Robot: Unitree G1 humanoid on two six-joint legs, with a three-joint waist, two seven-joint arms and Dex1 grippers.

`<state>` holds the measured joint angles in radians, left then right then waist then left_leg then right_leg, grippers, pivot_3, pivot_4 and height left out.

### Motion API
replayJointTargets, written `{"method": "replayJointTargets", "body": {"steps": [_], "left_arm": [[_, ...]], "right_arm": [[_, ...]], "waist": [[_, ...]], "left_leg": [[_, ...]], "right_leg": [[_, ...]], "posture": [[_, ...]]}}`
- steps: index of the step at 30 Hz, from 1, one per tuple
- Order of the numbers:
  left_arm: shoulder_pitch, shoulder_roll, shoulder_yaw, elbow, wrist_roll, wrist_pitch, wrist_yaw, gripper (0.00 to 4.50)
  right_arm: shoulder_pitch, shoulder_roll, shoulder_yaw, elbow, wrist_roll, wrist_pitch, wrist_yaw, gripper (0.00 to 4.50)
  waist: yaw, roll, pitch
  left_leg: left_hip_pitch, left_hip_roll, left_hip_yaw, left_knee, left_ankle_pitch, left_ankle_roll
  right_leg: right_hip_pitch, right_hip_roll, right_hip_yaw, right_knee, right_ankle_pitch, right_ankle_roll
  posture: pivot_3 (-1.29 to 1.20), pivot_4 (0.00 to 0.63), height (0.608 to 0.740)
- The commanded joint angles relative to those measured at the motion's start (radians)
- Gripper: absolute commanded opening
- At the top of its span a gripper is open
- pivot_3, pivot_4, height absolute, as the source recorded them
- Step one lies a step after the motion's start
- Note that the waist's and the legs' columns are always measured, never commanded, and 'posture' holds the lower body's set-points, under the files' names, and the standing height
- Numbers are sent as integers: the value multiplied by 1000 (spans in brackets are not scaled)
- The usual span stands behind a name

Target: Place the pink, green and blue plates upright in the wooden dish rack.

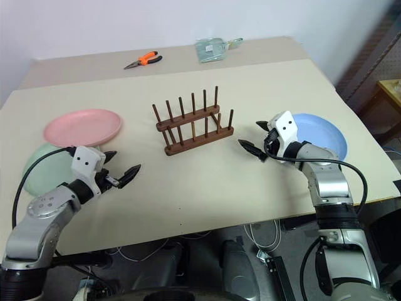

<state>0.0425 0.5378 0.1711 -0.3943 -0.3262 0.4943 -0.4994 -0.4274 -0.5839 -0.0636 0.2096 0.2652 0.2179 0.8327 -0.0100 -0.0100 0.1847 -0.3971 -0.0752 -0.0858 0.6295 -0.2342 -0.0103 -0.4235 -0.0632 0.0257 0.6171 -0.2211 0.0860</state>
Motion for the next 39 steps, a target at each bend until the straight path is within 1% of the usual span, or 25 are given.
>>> {"method": "replayJointTargets", "body": {"steps": [1,9,13,16,17,21,24,27,30,32,35,38,39], "left_arm": [[-7,-4,-5,-20,3,-17,-1,4500],[13,-31,-12,-40,12,-26,9,4500],[-7,-34,-40,-25,14,-30,-8,4500],[-41,-25,-64,1,23,-28,-24,4500],[-74,-19,-83,26,26,-26,-41,4500],[-162,6,-148,109,50,-26,-100,4500],[-232,20,-204,210,89,-48,-140,4500],[-411,-38,-288,430,118,-85,-205,4500],[-475,-68,-315,545,128,-125,-255,4500],[-533,-109,-349,648,154,-166,-273,4500],[-570,-156,-371,732,167,-200,-300,4500],[-572,-178,-388,763,184,-223,-320,3684],[-566,-180,-384,761,184,-227,-323,3238]], "right_arm": [[-3,-16,-32,-35,10,-10,-3,4438],[-12,-30,-31,-33,10,-8,10,4438],[-12,-36,-19,-32,12,13,30,4438],[8,-43,-18,-71,39,67,59,4438],[25,-45,-15,-95,43,79,66,4438],[75,-41,-11,-168,40,103,51,4438],[106,-31,-11,-230,40,130,22,4438],[165,-10,-26,-304,36,139,-34,4438],[214,-1,-25,-370,34,154,-73,4438],[248,-2,-31,-408,35,158,-91,4438],[269,2,-34,-437,38,164,-115,4438],[268,7,-31,-445,35,161,-134,4500],[267,7,-29,-447,34,160,-139,4500]], "waist": [[0,0,0],[0,0,0],[0,0,0],[2,0,0],[4,0,0],[8,0,0],[5,0,0],[14,0,0],[21,0,0],[22,-1,0],[23,0,-1],[23,0,-2],[23,0,-2]], "left_leg": [[0,0,0,0,0,0],[0,0,0,0,0,0],[0,0,0,0,0,0],[0,0,0,0,0,0],[0,0,0,0,0,0],[0,0,0,1,0,0],[0,0,1,1,0,0],[0,0,0,1,0,0],[0,0,1,2,0,0],[0,0,2,1,0,1],[0,0,1,2,0,1],[1,0,1,3,0,1],[1,0,1,3,0,1]], "right_leg": [[0,0,0,0,0,0],[0,0,0,0,0,0],[0,0,0,0,0,0],[0,0,0,0,0,0],[0,0,0,0,0,0],[0,0,-1,1,0,0],[0,0,0,1,0,1],[0,1,-1,2,1,1],[0,1,-1,2,1,2],[0,0,0,1,2,3],[0,0,0,2,2,3],[2,0,0,2,2,3],[2,0,0,2,2,3]], "posture": [[0,150,740],[0,150,740],[0,150,740],[0,150,740],[0,150,740],[0,150,740],[0,150,740],[0,150,740],[0,150,740],[0,150,740],[0,150,740],[0,150,740],[0,150,740]]}}
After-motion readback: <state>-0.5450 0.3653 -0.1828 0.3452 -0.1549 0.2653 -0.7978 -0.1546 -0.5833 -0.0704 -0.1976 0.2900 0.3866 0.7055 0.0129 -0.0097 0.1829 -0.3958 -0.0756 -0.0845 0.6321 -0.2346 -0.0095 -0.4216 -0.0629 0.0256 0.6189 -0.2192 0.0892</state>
